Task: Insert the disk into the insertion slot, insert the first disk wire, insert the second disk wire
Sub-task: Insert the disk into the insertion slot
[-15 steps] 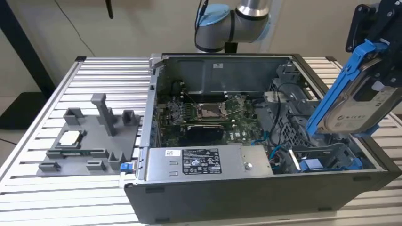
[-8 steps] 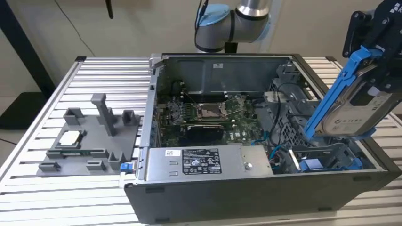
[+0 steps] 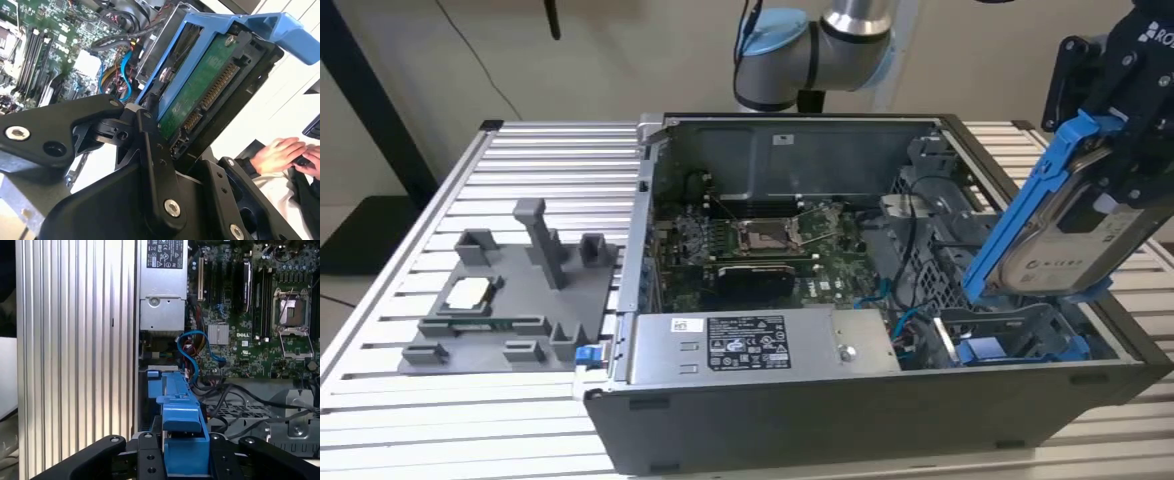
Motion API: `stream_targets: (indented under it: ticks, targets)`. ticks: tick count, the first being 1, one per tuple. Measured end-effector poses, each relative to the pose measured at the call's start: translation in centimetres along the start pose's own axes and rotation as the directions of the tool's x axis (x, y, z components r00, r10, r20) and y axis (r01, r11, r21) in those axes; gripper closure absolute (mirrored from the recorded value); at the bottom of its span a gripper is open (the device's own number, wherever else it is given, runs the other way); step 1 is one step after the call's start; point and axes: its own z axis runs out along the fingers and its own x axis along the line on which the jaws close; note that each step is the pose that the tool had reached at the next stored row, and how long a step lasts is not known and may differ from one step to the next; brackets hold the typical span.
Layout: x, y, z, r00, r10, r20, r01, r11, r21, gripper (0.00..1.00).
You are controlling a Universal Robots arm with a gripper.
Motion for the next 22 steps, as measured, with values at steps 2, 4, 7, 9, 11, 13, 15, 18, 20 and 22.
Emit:
stream_targets:
  ticks: [2, 4, 7, 9, 11, 13, 15, 18, 20, 22]
  targets:
    - [0.00, -0.01, 0.36, 1.0000, 0.000, 0.0008, 0.000, 1.0000, 0.0000, 0.67]
    - [0.00, -0.03, 0.70, 1.0000, 0.000, 0.0017, 0.000, 1.0000, 0.0000, 0.67]
    - [0.00, -0.11, 1.16, 1.0000, 0.000, 0.0033, 0.000, 1.0000, 0.0000, 0.67]
    - [0.00, -0.15, 1.44, 1.0000, 0.000, 0.0052, 0.000, 1.0000, 0.0001, 0.67]
    - [0.00, -0.20, 1.71, 1.0000, 0.000, 0.0071, 0.000, 1.0000, 0.0001, 0.67]
    - [0.00, -0.25, 2.00, 1.0000, 0.000, 0.0084, 0.000, 1.0000, 0.0000, 0.67]
    - [0.00, -0.29, 2.29, 1.0000, 0.000, 0.0097, 0.000, 1.0000, 0.0000, 0.67]
    - [0.00, -0.35, 2.75, 0.9999, 0.000, 0.0122, 0.000, 1.0000, 0.0000, 0.67]
    - [0.00, -0.39, 3.05, 0.9999, -0.001, 0.0138, 0.001, 1.0000, 0.0001, 0.67]
    - [0.00, -0.42, 3.35, 0.9999, -0.001, 0.0157, 0.001, 1.0000, 0.0001, 0.67]
